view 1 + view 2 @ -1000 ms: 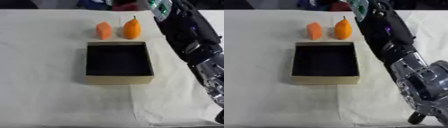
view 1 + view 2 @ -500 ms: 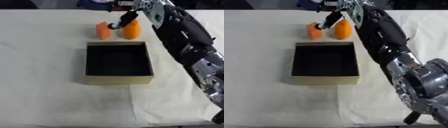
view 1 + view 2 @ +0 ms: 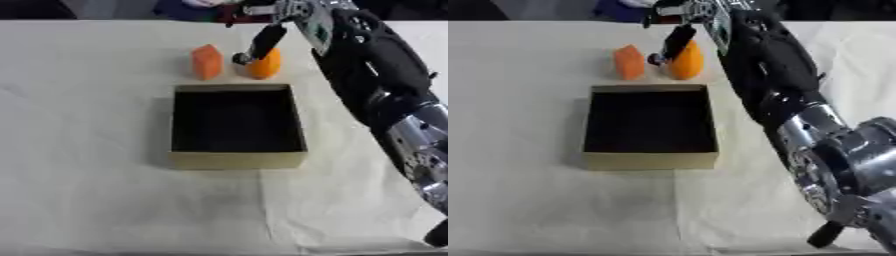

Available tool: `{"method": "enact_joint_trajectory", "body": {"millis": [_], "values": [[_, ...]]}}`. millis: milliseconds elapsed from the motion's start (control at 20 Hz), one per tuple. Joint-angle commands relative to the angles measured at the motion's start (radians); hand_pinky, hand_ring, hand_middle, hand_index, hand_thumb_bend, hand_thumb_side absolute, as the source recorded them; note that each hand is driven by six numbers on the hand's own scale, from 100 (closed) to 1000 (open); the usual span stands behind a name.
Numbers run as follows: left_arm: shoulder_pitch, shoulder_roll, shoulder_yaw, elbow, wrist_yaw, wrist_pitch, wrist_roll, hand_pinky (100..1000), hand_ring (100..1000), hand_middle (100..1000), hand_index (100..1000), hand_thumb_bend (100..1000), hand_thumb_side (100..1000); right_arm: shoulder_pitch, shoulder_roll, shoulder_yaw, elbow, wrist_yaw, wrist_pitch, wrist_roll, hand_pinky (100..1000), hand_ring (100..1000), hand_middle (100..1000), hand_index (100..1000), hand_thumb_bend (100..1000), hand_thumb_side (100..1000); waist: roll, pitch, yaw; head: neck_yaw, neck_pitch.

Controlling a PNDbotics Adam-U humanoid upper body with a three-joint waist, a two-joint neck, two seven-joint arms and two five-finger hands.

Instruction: Pick up objects on the table and place them in the box.

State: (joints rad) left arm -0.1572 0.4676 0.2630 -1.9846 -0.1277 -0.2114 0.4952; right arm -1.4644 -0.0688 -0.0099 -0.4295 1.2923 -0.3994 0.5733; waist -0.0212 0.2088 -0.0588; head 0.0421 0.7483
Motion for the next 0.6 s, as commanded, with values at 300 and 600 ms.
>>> {"method": "enact_joint_trajectory", "body": {"millis": [300, 600], "values": [[-0.006, 0.023, 0.006, -0.015, -0.005, 0.000, 0.001, 766, 576, 633, 857, 100, 869, -0.022, -0.045, -0.036, 0.004, 0.106, 0.028, -0.010, 910, 982, 941, 953, 347, 417, 0.005, -0.016, -0.003, 0.006, 0.005], [-0.005, 0.020, 0.006, -0.015, -0.007, 0.001, 0.001, 766, 574, 631, 857, 100, 871, -0.009, -0.051, -0.050, 0.018, 0.150, 0.065, -0.036, 906, 980, 935, 950, 353, 413, 0.006, -0.006, -0.001, 0.005, 0.001]]}}
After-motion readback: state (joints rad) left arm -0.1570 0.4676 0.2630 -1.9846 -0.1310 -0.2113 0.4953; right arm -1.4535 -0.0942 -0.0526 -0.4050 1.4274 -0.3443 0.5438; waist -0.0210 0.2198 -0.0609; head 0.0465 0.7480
